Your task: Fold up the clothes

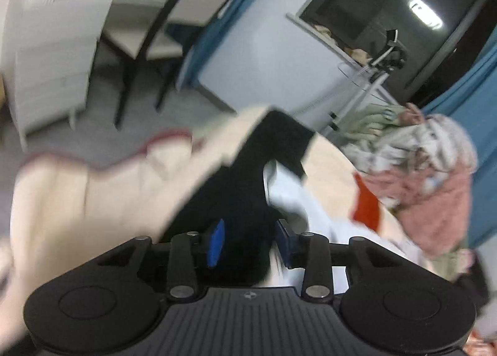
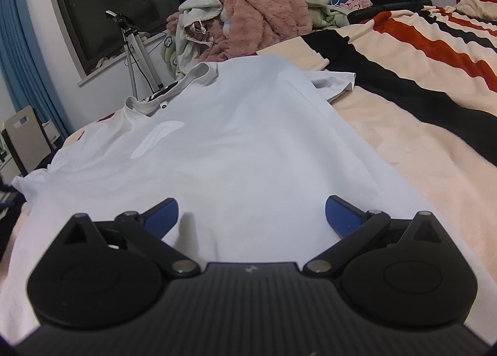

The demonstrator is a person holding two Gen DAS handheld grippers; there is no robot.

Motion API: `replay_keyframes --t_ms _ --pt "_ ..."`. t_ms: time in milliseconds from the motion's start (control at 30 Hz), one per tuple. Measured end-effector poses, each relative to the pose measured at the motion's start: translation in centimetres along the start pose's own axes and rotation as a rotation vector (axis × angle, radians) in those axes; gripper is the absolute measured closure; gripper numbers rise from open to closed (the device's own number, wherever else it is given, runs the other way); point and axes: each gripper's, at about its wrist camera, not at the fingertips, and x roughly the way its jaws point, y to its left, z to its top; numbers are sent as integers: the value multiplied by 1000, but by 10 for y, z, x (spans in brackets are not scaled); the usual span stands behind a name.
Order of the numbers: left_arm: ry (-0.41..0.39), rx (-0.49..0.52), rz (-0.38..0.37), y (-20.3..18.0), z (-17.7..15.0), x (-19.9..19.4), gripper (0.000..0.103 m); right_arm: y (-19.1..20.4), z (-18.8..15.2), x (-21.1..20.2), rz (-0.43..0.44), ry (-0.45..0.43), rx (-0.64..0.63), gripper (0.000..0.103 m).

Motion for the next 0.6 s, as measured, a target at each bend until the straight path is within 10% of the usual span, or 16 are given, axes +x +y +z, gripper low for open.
replay_keyframes --t_ms 167,300,467,600 --pt "70 -73 -119 11 -52 -24 64 2 -1 -3 0 4 1 0" --pt "64 -116 -64 2 -70 -2 68 2 -2 -6 2 6 -2 0" --pt "-17 -283 -85 4 -72 20 98 1 -2 -4 0 10 3 0" --pt "-60 -296 -117 6 -63 12 101 1 -3 -2 1 12 5 0"
